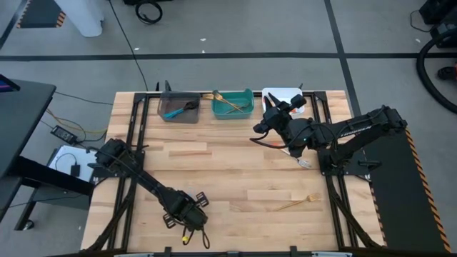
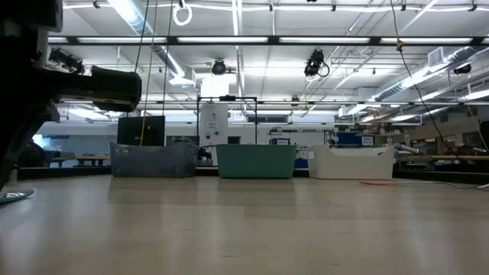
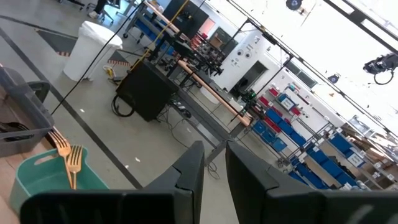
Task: Sort silverware by color (type)
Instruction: Put the blue fork into the black transparent bin, then put the orange fork into the white bin
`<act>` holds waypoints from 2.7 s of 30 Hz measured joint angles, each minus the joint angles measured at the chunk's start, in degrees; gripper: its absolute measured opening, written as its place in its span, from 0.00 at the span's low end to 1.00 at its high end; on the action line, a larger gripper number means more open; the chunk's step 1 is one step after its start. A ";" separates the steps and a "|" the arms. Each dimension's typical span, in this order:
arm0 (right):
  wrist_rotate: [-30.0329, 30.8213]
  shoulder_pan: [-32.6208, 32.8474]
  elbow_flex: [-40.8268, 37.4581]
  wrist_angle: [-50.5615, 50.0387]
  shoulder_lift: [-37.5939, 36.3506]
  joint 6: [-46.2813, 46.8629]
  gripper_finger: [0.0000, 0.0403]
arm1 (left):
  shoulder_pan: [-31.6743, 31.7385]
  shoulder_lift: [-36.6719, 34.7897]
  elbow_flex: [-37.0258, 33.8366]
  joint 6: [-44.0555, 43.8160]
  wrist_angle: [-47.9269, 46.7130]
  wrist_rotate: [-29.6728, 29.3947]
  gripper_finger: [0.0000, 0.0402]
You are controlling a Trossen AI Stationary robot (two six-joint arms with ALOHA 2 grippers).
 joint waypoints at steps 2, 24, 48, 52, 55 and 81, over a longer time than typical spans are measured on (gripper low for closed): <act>0.01 0.00 0.00 -0.01 0.00 0.00 0.19 | 0.84 0.04 -0.02 -1.54 -0.05 0.39 0.03; 9.84 -0.57 0.02 4.46 -5.36 0.57 0.19 | 24.06 -22.46 -0.26 -17.99 -15.08 -26.29 0.02; -4.57 -18.84 0.02 4.00 -7.17 -18.09 0.19 | 79.66 -23.93 -0.17 -5.00 -3.54 -3.17 0.04; -4.74 -22.95 0.02 4.35 -7.17 -21.53 0.19 | 81.09 -21.00 -0.17 -3.15 -1.68 -3.55 0.04; -5.41 -25.55 0.02 4.41 -7.17 -23.20 0.19 | 81.76 -18.67 -0.17 -2.64 -1.34 -3.94 0.05; 7.85 -25.38 -0.02 -12.34 -7.15 -5.77 0.19 | 75.27 -15.53 12.15 -12.10 -2.36 3.61 0.28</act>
